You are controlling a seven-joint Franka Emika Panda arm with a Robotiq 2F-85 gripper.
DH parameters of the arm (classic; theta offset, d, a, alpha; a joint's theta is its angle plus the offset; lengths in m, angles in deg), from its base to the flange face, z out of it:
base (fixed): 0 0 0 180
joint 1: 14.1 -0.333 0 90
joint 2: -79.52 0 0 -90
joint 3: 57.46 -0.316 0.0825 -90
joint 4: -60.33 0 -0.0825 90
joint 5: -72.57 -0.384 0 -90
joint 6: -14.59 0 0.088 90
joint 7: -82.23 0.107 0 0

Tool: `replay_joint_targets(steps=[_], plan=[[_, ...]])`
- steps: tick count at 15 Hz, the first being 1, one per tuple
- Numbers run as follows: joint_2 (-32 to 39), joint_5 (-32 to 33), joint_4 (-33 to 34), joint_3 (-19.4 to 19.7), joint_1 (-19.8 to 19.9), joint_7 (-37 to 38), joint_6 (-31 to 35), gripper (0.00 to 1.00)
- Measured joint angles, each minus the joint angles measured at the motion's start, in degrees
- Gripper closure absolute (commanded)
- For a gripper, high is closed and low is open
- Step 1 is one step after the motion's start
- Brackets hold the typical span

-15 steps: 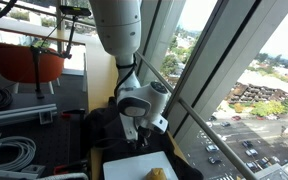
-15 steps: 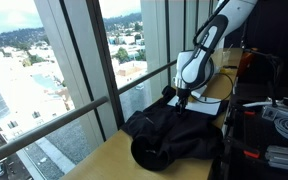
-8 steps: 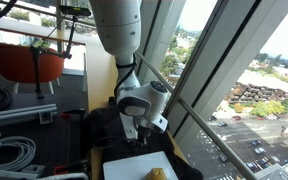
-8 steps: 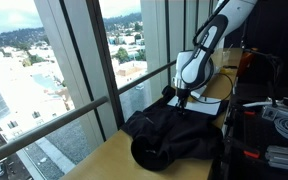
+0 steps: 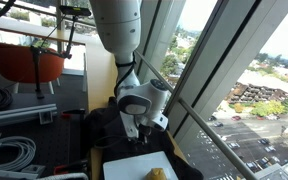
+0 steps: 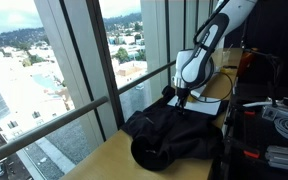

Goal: Close the zipper on the jumper

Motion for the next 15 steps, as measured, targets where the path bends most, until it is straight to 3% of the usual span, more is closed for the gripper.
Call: replay_joint_targets(steps=[15], plan=[[-7.99,5.48,-8.14,0.20,-3.94,0.42,0.35,0.98]])
